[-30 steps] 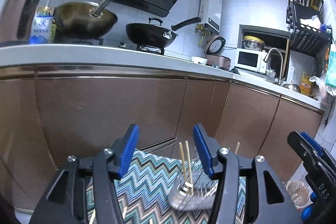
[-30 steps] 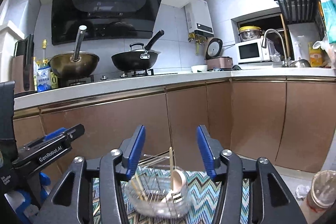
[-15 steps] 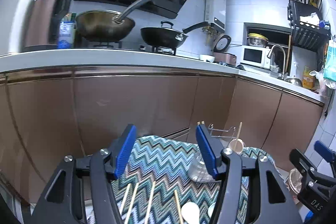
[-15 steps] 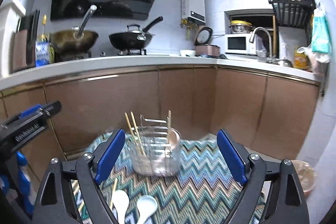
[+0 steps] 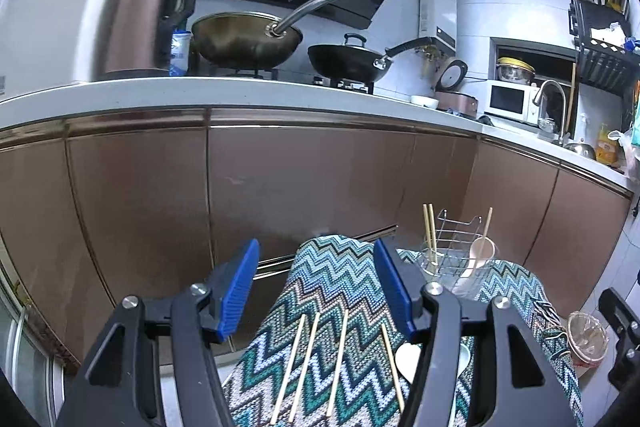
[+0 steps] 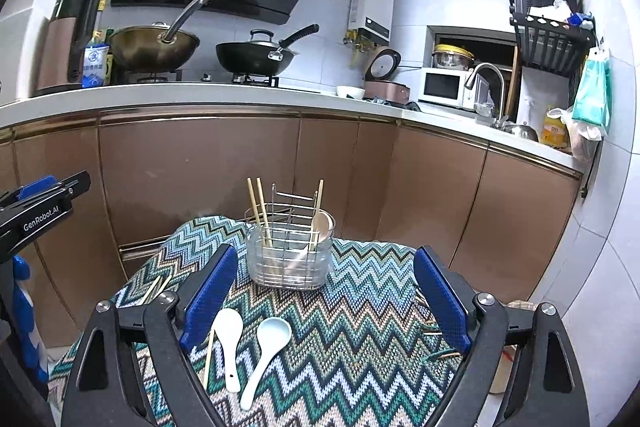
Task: Organize utensils
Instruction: 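Withdraw both tools from the holder toward the remaining utensils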
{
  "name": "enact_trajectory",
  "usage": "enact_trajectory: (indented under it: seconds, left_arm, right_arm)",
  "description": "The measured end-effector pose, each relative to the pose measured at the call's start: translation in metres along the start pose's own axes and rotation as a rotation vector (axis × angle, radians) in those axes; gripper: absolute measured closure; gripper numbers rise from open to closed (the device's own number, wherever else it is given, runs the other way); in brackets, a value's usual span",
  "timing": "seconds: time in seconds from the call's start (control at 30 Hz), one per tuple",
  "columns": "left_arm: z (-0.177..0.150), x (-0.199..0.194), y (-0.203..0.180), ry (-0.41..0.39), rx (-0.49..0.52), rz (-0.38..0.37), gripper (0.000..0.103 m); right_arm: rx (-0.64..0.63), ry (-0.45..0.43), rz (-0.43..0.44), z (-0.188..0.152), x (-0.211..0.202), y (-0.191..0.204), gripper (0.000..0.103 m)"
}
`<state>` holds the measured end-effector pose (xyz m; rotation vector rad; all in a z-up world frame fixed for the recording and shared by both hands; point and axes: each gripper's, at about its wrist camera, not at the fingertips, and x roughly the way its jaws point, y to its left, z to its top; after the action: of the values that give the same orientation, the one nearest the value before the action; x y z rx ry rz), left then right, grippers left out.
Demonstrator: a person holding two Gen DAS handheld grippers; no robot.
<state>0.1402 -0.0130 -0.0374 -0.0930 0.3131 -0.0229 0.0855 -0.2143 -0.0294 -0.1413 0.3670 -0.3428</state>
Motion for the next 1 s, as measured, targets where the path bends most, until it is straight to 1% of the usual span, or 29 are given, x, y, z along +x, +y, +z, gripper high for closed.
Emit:
enact_trajectory:
  seconds: [0.17,0.33,0.47,0.53,0.67,0.83,0.9,0.97,1.0]
  left_arm:
    - [-0.005,-0.006,0.002,0.008,0.01,-0.01,0.046]
    - [-0.013,-0.004,0.001,0.042,0.018,-0.03,0.046]
    - [-0.019,0.005,-0.001,0.085,0.029,-0.048,0.045]
    - [-0.022,0.013,-0.002,0.117,0.025,-0.065,0.045]
    - [-0.028,0.029,-0.001,0.163,0.027,-0.076,0.045]
    - [-0.034,0.052,0.002,0.221,0.017,-0.091,0.046]
    - [-0.037,0.063,0.007,0.25,0.009,-0.096,0.046]
    - [-0.04,0.076,0.014,0.29,0.002,-0.106,0.046]
    - [-0.041,0.085,0.018,0.324,-0.003,-0.115,0.046]
  right_arm:
    - [-0.005,0.012,-0.006,-0.005,-0.008,-0.002,0.014]
    - [-0.019,0.039,-0.011,-0.011,-0.008,-0.003,0.014]
    - [-0.029,0.057,-0.009,-0.014,-0.003,-0.001,0.014]
    - [-0.037,0.067,-0.004,-0.015,0.002,0.002,0.014]
    - [-0.049,0.098,0.01,-0.021,0.014,0.006,0.015]
    - [-0.033,0.147,0.065,-0.027,0.035,0.001,0.023]
    - [-0.011,0.177,0.097,-0.03,0.047,-0.007,0.032]
    - [0.028,0.23,0.153,-0.036,0.064,-0.019,0.038]
    - [0.056,0.263,0.193,-0.04,0.074,-0.026,0.042]
